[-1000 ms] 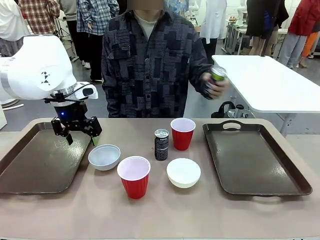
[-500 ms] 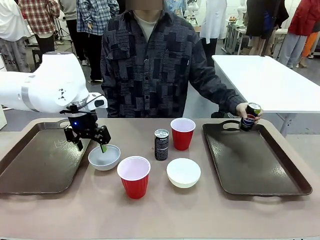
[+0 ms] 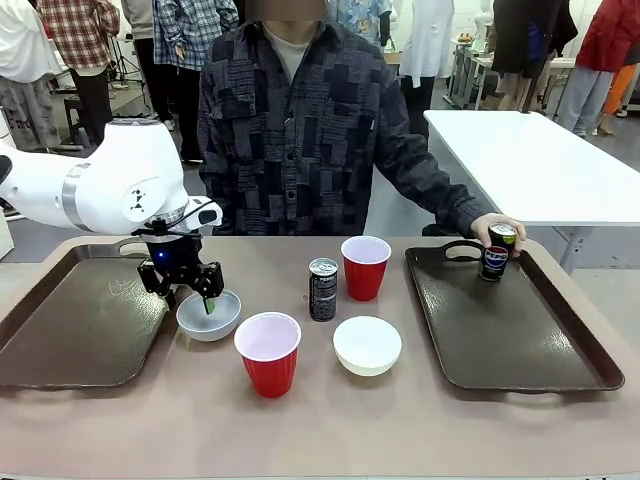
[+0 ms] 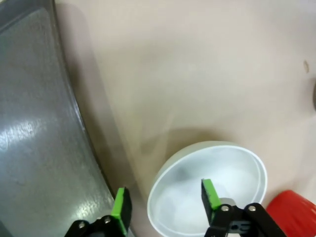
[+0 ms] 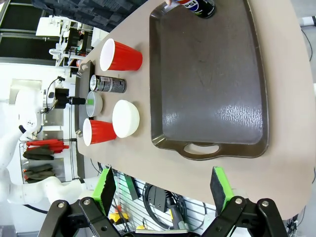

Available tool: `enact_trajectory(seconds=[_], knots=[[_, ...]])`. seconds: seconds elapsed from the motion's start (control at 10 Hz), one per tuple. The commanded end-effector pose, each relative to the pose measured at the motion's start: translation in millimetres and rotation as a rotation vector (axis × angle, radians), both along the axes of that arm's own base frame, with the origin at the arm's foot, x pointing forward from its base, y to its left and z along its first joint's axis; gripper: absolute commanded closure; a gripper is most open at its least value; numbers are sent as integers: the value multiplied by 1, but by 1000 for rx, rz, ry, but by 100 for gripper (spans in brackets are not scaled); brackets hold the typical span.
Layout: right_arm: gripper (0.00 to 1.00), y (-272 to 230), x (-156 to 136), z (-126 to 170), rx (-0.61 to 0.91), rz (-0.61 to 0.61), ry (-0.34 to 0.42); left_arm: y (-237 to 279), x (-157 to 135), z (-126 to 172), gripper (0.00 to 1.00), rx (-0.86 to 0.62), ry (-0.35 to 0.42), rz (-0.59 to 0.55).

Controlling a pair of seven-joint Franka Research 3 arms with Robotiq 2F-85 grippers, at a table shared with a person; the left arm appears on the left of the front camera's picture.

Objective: Prepare tableware on both trays.
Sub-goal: Pick up a Picnic Bowl from the table and place it on a Handle tray.

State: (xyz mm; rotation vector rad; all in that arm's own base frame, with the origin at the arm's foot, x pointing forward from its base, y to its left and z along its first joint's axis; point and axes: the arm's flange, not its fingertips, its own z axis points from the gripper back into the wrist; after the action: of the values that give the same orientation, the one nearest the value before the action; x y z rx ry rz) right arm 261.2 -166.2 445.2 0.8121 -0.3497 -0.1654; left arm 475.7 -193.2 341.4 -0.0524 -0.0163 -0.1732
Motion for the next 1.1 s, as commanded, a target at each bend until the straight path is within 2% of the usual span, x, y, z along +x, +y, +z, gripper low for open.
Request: enact_trajectory(seconds=[0.0,0.2,0.3,0.4,1.0], knots=[[0,0,2,0,18,3,-10,-6,-2,7,100,8,-27,30],[0,0,2,0,18,3,-10,-5,0,5,100,10,-10,35],[0,0,2,0,18,3,-10,-5,0,4,92,9,-3,36],[0,0,2,0,18,3,-10,-5,0,4,100,10,4,36],[0,0,2,0,18,3,-10,-3,-4,13,100,6,44,61]])
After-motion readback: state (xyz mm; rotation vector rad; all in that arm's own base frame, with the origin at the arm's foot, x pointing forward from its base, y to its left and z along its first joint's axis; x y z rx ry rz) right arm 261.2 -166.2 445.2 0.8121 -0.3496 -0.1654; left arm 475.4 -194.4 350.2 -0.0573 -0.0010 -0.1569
